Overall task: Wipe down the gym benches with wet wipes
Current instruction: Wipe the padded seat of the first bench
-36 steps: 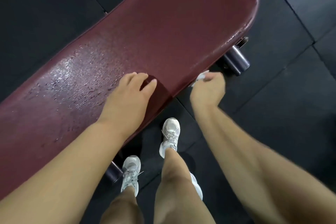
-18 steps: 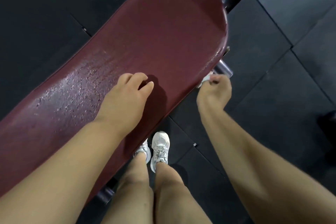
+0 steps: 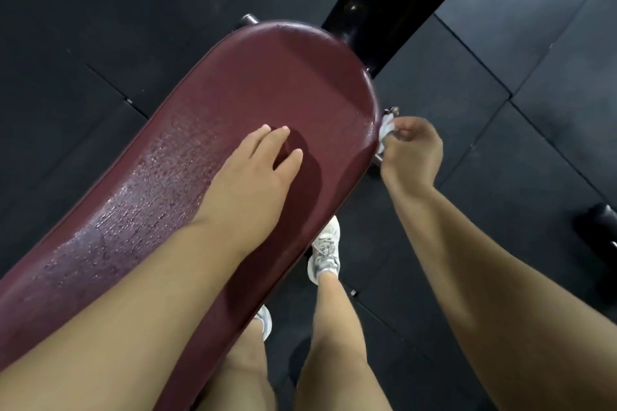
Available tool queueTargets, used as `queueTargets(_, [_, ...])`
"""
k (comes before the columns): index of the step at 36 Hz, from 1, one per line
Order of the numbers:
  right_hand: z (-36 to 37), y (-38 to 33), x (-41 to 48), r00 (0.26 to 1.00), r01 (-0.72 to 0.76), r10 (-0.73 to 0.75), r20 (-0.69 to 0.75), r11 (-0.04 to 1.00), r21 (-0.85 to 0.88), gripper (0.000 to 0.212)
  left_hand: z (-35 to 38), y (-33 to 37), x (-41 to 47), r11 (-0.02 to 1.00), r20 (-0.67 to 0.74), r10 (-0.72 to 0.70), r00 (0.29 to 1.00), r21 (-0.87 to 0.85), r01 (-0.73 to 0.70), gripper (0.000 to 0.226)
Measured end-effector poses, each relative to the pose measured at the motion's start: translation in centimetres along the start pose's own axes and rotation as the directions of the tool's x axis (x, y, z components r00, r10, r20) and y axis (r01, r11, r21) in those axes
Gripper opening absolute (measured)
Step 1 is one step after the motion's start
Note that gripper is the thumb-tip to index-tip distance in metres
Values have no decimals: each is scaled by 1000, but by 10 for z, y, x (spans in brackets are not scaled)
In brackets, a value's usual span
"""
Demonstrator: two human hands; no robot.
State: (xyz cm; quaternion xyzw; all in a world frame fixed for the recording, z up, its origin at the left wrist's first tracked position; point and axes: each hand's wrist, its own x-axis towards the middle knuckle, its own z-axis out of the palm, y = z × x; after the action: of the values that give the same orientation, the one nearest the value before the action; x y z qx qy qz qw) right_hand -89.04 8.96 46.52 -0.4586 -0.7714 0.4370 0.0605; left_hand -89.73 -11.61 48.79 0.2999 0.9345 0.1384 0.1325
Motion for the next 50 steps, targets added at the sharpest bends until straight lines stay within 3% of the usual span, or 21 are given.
queueTargets(4, [-2, 0, 9, 994, 2, 0, 112, 1000, -19, 8, -5, 6, 22, 997, 44, -68, 997, 32, 66, 62])
queueTargets(7, [-15, 10, 3, 973, -4, 30, 230, 994, -114, 11, -13, 14, 35, 983, 151, -184, 971, 16, 183, 66])
queueTargets(11, [-23, 7, 14, 936, 3, 62, 346, 983, -184, 22, -21, 30, 50, 938, 235, -335, 912, -5, 346, 57])
queueTargets(14, [-15, -15, 40, 933, 30, 29, 360, 987, -157, 11, -26, 35, 60, 905, 259, -405, 877, -20, 425, 47])
queueTargets(17, [2, -47, 66, 916, 162, -83, 393, 972, -171, 15, -30, 32, 66, 883, 249, -442, 862, -47, 467, 44])
queueTargets(21, [29, -89, 84, 833, 332, -172, 526, 916, -225, 22, -33, 26, 68, 873, 223, -447, 866, -101, 477, 47])
queueTargets(27, [74, -128, 89, 713, 585, -250, 655, 727, -359, 22, -42, 19, 59, 850, 203, -465, 862, -169, 499, 49])
queueTargets(30, [93, -146, 87, 618, 677, -241, 749, 646, -351, 23, -47, 13, 48, 794, 178, -552, 815, -188, 578, 47])
queueTargets(33, [111, -162, 82, 533, 735, -180, 827, 582, -347, 22, -40, 3, 29, 813, 29, -562, 826, -160, 559, 47])
queueTargets(37, [132, -173, 64, 412, 843, -179, 893, 446, -299, 22, -30, -16, 4, 758, 3, -641, 767, -150, 634, 56])
queueTargets(41, [152, -178, 41, 312, 906, -157, 937, 347, -244, 18, -21, -30, -17, 700, -59, -709, 702, -175, 692, 55])
queueTargets(46, [172, -177, 3, 192, 976, -97, 977, 122, -180, 10, -19, -41, -50, 644, -67, -760, 647, -208, 736, 56])
queueTargets(50, [177, -171, -25, 152, 988, -59, 987, 36, -150, 16, -23, -48, -84, 609, -72, -788, 611, -229, 759, 58])
